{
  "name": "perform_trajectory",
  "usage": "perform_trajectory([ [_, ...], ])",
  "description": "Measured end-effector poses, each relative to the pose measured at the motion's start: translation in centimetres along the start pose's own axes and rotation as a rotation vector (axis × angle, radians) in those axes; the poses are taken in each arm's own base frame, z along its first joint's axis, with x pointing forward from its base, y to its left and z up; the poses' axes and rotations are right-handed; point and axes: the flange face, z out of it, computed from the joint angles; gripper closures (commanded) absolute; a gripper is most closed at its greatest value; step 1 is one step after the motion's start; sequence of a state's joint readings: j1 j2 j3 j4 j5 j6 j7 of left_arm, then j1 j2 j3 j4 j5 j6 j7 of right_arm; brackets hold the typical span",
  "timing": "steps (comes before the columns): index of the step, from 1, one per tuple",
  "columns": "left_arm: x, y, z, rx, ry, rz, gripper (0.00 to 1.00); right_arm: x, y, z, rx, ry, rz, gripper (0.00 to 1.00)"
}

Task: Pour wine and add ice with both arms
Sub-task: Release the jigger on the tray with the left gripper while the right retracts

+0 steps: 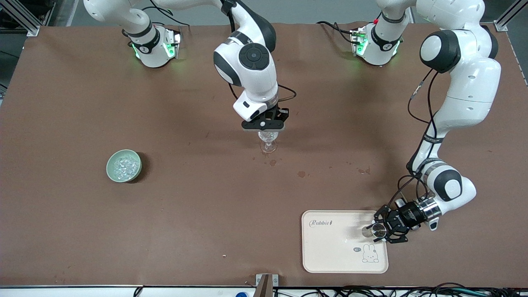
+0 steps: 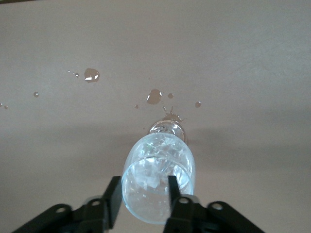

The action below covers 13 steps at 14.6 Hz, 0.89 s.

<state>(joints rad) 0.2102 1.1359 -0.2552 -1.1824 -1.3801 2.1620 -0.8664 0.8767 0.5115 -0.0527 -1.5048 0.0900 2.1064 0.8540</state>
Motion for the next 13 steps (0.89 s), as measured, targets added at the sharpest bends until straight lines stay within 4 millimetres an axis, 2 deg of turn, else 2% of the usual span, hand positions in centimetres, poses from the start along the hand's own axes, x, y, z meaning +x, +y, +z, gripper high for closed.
perform_trajectory([
  [1, -0.6, 0.3, -0.3, 0.009, 0.015, 0.025, 0.34, 0.1, 0.1, 0.0, -0.001, 0.002, 0.002, 0.01],
  [2, -1.2, 0.6, -0.8, 0.02, 0.037, 0.054, 0.3, 0.3, 0.2, -0.1, -0.002, 0.004, 0.004, 0.0],
  [5, -2.1, 1.6, -3.2, 0.07, 0.102, 0.136, 0.3, 1.0, 0.8, -0.7, -0.02, 0.017, 0.007, 0.0],
  [7, -2.2, 1.7, -3.9, 0.093, 0.103, 0.146, 0.29, 2.5, 2.5, -3.3, -0.051, 0.034, 0.025, 0.0],
  [9, -2.0, 1.4, -3.7, 0.101, 0.105, 0.144, 0.29, 5.2, 6.2, -7.8, -0.072, 0.059, 0.069, 0.0],
  [10, -2.0, 1.3, -3.5, 0.104, 0.105, 0.143, 0.29, 6.9, 9.0, -10.6, -0.074, 0.068, 0.085, 0.0],
  [13, -1.7, 0.9, -3.3, 0.124, 0.115, 0.148, 0.28, 11.2, 19.6, -17.5, -0.064, 0.091, 0.096, 0.0],
])
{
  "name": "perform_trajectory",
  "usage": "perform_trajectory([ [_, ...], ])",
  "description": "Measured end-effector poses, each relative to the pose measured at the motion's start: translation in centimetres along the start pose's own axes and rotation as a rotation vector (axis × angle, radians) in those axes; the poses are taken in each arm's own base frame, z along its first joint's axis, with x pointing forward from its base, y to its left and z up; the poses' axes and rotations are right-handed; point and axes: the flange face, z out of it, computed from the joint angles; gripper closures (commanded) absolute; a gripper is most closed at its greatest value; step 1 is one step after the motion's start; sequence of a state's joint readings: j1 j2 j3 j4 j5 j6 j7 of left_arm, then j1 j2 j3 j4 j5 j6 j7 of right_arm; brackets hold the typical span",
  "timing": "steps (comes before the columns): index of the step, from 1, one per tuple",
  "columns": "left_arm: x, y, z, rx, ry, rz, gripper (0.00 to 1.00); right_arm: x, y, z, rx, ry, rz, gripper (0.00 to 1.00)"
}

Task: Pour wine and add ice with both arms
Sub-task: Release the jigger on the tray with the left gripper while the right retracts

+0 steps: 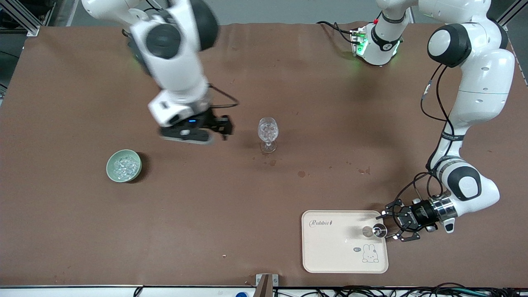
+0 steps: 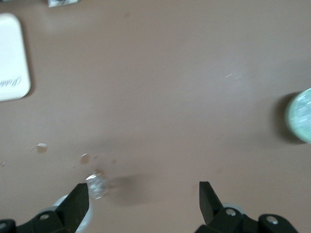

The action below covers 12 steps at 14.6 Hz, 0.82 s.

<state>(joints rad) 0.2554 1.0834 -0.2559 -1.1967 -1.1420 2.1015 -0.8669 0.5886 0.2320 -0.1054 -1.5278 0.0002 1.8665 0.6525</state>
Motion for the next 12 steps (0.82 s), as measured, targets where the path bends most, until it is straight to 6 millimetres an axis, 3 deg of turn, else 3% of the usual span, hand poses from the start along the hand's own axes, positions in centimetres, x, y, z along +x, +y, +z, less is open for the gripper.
perform_trajectory([
  [3, 0.0, -0.1, -0.2, 0.046, 0.055, 0.046, 0.28, 2.4, 9.8, -2.1, -0.004, 0.0, 0.002, 0.0],
  [7, -1.6, 0.3, -1.2, 0.116, 0.154, 0.149, 0.26, 3.1, 19.7, -2.0, -0.021, -0.026, 0.038, 0.01],
  [9, -3.2, 0.6, -2.7, 0.178, 0.222, 0.218, 0.22, 3.1, 23.9, -2.1, -0.03, -0.046, 0.048, 0.01],
  [12, -5.6, 1.3, -6.7, 0.266, 0.33, 0.311, 0.14, 2.8, 28.0, -3.1, -0.035, -0.069, 0.039, 0.01],
])
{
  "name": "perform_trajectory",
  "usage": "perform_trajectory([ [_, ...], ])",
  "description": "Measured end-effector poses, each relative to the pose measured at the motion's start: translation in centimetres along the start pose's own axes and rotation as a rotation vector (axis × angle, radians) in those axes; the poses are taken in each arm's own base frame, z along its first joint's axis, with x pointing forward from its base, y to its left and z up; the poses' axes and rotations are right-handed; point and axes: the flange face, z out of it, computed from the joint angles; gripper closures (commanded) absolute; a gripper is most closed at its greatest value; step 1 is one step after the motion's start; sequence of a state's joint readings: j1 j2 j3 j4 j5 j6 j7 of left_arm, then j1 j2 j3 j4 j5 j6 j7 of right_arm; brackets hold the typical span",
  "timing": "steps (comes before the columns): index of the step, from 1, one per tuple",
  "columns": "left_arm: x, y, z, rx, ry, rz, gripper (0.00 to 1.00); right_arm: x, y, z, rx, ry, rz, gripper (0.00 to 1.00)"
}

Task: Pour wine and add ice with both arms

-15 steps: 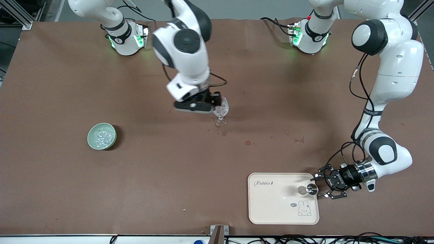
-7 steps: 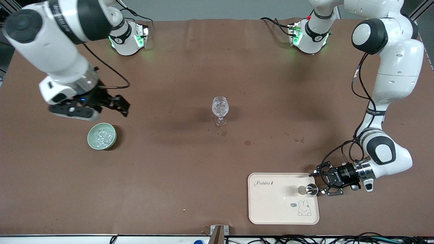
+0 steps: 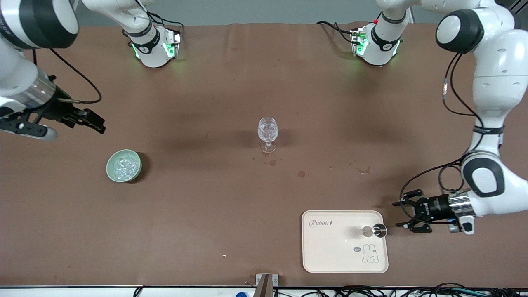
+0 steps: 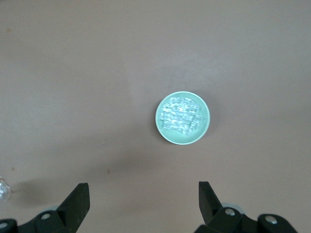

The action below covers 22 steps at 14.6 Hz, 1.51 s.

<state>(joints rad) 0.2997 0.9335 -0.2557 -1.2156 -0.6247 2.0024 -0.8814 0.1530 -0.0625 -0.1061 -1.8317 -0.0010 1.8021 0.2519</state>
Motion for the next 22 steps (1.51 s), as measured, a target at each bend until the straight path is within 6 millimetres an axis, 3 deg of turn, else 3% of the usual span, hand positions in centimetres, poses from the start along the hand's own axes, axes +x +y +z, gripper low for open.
perform_trajectory([
  [1, -0.7, 0.2, -1.5, 0.024, 0.039, 0.034, 0.0, 0.0, 1.0, -0.3, 0.0, -0.003, -0.011, 0.01],
  [5, -6.5, 1.3, -6.8, 0.152, 0.169, 0.187, 0.0, -0.3, 3.5, -1.4, 0.0, -0.006, -0.06, 0.01],
  [8, -13.3, 1.8, -11.2, 0.24, 0.24, 0.333, 0.0, -0.4, 5.4, -2.4, 0.0, -0.006, -0.088, 0.0],
  [11, -20.3, 1.6, -14.2, 0.364, 0.298, 0.607, 0.0, -0.4, 5.7, -5.5, 0.003, 0.021, -0.09, 0.0],
  [15, -27.2, 0.6, -18.1, 0.472, 0.369, 0.862, 0.0, -0.5, 5.7, -9.5, 0.006, 0.051, -0.09, 0.0],
  [19, -35.5, -0.9, -19.5, 0.568, 0.483, 1.04, 0.0, 0.0, 5.5, -11.2, -0.002, 0.022, -0.131, 0.0],
  [22, -39.6, -4.4, -20.3, 0.628, 0.512, 1.105, 0.0, 0.5, 5.9, -11.0, -0.006, 0.012, -0.192, 0.0],
])
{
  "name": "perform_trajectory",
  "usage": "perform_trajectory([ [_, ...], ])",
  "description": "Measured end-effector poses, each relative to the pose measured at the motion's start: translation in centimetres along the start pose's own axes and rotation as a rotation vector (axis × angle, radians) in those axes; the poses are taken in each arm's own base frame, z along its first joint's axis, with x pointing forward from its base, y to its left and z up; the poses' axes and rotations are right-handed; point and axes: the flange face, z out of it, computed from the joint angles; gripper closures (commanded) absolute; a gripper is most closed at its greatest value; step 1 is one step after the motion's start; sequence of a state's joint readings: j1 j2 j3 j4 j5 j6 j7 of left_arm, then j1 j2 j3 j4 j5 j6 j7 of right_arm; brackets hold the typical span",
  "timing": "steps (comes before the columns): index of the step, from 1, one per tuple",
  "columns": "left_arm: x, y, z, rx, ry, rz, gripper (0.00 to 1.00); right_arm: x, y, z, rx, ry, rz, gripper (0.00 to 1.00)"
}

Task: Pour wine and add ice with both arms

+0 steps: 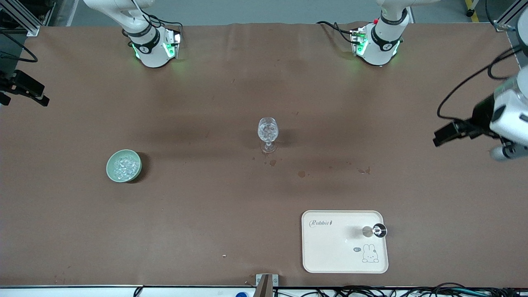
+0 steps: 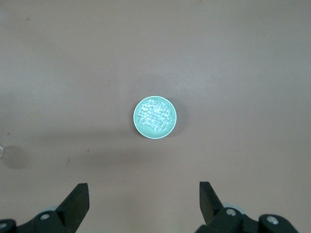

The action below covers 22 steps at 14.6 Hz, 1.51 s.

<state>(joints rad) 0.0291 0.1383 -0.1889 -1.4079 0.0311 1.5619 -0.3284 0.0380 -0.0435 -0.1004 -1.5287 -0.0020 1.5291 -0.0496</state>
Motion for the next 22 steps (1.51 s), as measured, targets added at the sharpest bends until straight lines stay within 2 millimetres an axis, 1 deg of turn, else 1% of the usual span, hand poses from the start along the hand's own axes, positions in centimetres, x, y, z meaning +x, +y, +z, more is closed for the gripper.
perform_trajectory([
  [3, -3.7, -0.6, -0.5, 0.027, -0.009, 0.023, 0.0, -0.1, 1.4, 0.5, 0.0, -0.025, -0.021, 0.0],
  [5, -5.2, -0.8, -0.5, 0.037, -0.013, 0.04, 0.0, -0.3, 1.4, 0.7, 0.002, -0.046, -0.027, 0.0],
  [8, -6.9, -0.8, -0.5, 0.047, -0.016, 0.078, 0.0, -0.3, 1.2, 0.8, 0.002, -0.051, -0.032, 0.0],
  [10, -7.5, -0.8, -0.6, 0.05, -0.017, 0.102, 0.0, -0.3, 1.1, 0.8, 0.002, -0.051, -0.033, 0.0],
  [13, -7.6, -0.4, -0.7, 0.049, -0.01, 0.113, 0.0, -0.3, 1.1, 0.8, 0.002, -0.051, -0.034, 0.0],
  [17, -8.2, 1.4, -0.8, 0.049, -0.002, 0.149, 0.0, -0.3, 1.0, 0.8, 0.002, -0.052, -0.035, 0.0],
  [19, -8.1, 1.3, -0.8, 0.049, -0.002, 0.167, 0.0, -0.3, 1.0, 0.8, 0.002, -0.052, -0.035, 0.0],
  [22, -7.5, -0.3, -0.8, 0.048, -0.005, 0.211, 0.0, -0.2, 1.1, 0.8, 0.002, -0.049, -0.034, 0.0],
])
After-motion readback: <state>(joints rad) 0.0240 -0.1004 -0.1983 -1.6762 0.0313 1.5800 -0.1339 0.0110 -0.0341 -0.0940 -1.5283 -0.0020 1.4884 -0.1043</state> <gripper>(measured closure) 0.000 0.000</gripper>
